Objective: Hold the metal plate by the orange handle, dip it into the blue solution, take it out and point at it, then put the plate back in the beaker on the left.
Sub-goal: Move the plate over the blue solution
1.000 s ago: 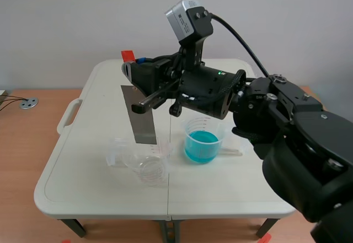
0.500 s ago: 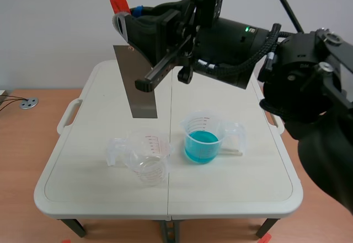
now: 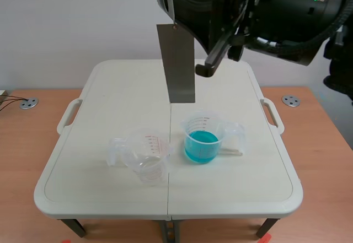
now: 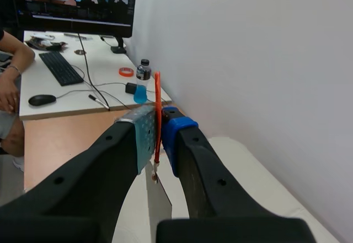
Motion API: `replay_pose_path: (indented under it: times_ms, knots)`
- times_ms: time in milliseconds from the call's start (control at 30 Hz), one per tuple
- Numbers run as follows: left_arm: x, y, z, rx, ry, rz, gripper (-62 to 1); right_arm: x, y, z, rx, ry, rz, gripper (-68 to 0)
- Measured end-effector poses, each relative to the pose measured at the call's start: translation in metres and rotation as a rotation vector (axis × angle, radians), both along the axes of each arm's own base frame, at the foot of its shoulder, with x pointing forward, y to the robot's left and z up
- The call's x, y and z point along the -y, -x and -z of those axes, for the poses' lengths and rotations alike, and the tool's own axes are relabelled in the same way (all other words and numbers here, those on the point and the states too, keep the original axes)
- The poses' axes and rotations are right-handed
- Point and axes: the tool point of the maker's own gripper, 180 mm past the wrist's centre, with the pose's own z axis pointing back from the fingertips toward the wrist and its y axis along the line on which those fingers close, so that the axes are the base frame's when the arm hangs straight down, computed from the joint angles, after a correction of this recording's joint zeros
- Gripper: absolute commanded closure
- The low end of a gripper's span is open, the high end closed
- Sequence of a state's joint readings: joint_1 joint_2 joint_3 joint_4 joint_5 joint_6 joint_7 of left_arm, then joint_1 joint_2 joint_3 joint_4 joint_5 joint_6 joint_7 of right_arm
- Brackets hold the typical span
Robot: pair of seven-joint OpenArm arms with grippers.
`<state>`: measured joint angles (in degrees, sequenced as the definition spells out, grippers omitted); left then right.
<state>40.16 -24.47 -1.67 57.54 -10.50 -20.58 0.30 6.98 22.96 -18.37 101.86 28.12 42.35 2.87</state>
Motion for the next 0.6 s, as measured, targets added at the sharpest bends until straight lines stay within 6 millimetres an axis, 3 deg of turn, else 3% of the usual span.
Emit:
replay_pose_path:
  times_ms: [200, 400, 467, 600]
  knots:
    - [-0.037, -0.037, -0.016, 0.115, -0.067, -0.020, -2.7, 0.015, -0.002, 0.001, 0.027, 0.049, 0.008, -1.3]
    - [-0.090, -0.118, -0.067, 0.391, -0.151, -0.006, -2.7, 0.019, -0.002, 0.002, 0.033, 0.055, 0.006, -1.3]
    - [-0.095, -0.145, -0.087, 0.485, -0.162, 0.015, -2.7, 0.020, -0.003, 0.005, 0.024, 0.059, 0.011, -1.3]
    - [-0.079, -0.185, -0.123, 0.647, -0.128, 0.080, -2.7, 0.026, -0.012, 0.012, 0.001, 0.065, 0.031, -1.3]
